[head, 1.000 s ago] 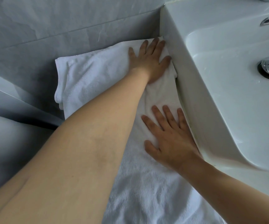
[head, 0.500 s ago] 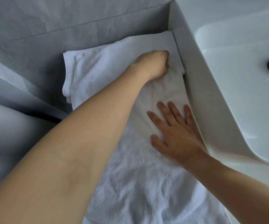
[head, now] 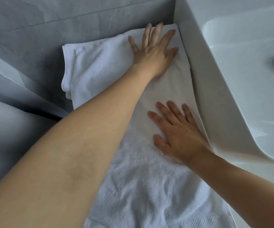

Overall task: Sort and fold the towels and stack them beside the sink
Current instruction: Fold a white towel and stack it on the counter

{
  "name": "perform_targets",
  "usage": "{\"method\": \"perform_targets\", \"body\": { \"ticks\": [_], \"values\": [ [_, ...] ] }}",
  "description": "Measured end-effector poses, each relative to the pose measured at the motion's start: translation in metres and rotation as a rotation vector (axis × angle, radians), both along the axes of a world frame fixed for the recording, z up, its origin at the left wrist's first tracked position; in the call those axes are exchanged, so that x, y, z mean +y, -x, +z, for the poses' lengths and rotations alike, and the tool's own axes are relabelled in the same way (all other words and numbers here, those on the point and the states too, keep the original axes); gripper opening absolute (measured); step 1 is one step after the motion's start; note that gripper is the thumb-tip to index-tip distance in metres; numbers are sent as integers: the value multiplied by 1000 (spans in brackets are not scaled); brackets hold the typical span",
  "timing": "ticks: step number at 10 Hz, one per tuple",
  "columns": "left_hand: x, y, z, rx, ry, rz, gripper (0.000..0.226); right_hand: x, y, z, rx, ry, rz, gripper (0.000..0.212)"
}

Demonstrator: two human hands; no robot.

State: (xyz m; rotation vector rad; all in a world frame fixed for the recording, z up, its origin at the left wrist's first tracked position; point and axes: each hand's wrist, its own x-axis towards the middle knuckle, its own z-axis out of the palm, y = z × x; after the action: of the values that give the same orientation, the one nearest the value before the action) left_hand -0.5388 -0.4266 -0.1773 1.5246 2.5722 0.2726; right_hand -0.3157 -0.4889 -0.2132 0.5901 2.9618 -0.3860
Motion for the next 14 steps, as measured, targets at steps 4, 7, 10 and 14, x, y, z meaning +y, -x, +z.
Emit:
{"method": "perform_targets", "body": {
  "ticks": [4,7,10,14],
  "values": [
    [-72,-15,-8,161,-6,186,63,-1,0,6,-26,-6,-16,70],
    [-136,15,-27,183,27,425,65,-1,-1,6,-48,-24,-18,70],
    [-187,-61,-30,93,-50,337,70,-1,-1,7,-54,-33,-21,69],
    [-232,-81,-49,66,161,310,70,1,1,1,-98,-83,-17,66]
  ]
}}
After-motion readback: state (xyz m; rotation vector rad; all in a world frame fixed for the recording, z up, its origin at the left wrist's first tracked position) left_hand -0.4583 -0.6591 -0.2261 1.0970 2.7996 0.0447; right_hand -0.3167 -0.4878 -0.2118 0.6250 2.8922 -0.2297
